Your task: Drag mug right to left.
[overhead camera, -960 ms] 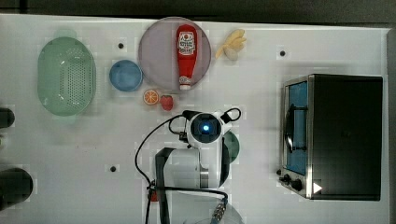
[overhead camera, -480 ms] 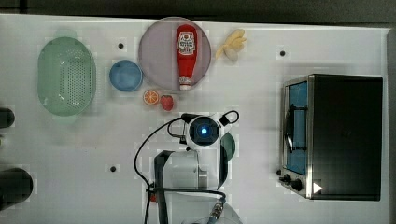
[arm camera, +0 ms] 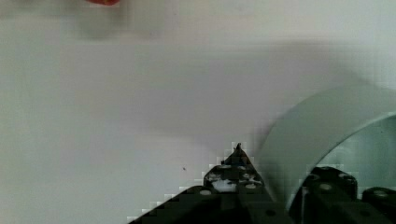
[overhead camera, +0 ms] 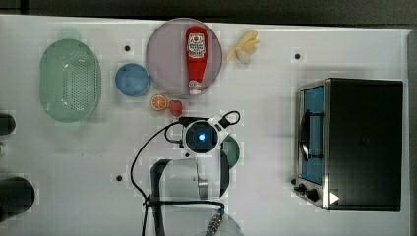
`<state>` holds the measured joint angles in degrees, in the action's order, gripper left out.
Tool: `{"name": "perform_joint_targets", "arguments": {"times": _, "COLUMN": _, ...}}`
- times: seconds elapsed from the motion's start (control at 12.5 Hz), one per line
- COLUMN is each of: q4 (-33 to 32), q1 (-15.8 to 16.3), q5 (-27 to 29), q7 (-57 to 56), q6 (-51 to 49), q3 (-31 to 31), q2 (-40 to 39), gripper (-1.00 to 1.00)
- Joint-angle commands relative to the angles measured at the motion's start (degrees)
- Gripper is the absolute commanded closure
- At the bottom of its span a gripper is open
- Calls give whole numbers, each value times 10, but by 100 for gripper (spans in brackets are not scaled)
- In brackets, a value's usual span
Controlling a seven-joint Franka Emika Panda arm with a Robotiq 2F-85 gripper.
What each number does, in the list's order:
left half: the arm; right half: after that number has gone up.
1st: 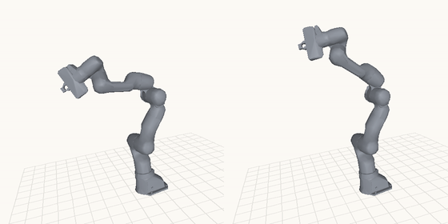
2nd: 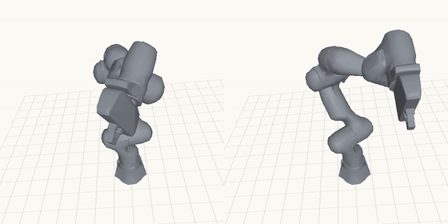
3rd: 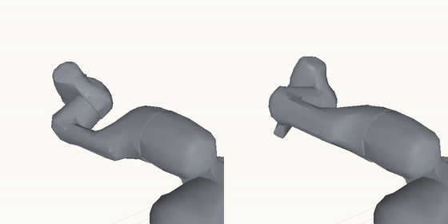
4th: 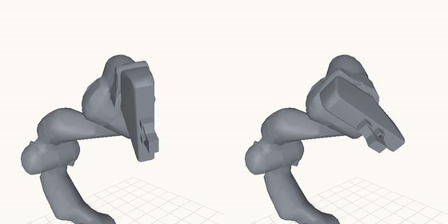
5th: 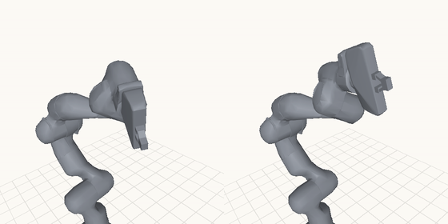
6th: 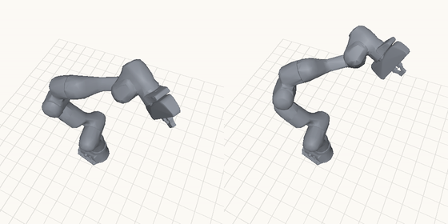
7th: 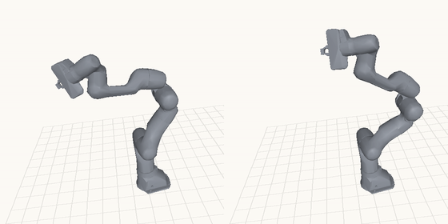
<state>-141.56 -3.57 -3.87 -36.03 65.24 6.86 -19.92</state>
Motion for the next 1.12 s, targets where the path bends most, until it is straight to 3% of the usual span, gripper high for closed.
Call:
{"name": "perform_joint_targets", "arguments": {"times": 0.08, "q4": 8, "q1": 29, "q5": -2, "q7": 20, "q6": 1, "q3": 18, "q2": 11, "gripper": 62}}
{"name": "perform_joint_targets", "arguments": {"times": 0.4, "q4": 11, "q1": 71, "q5": -2, "q7": 130, "q6": -1, "q3": 29, "q2": 6, "gripper": 62}}
{"name": "perform_joint_targets", "arguments": {"times": 1.12, "q4": 64, "q1": 157, "q5": -2, "q7": 219, "q6": -38, "q3": 32, "q2": -22, "gripper": 62}}
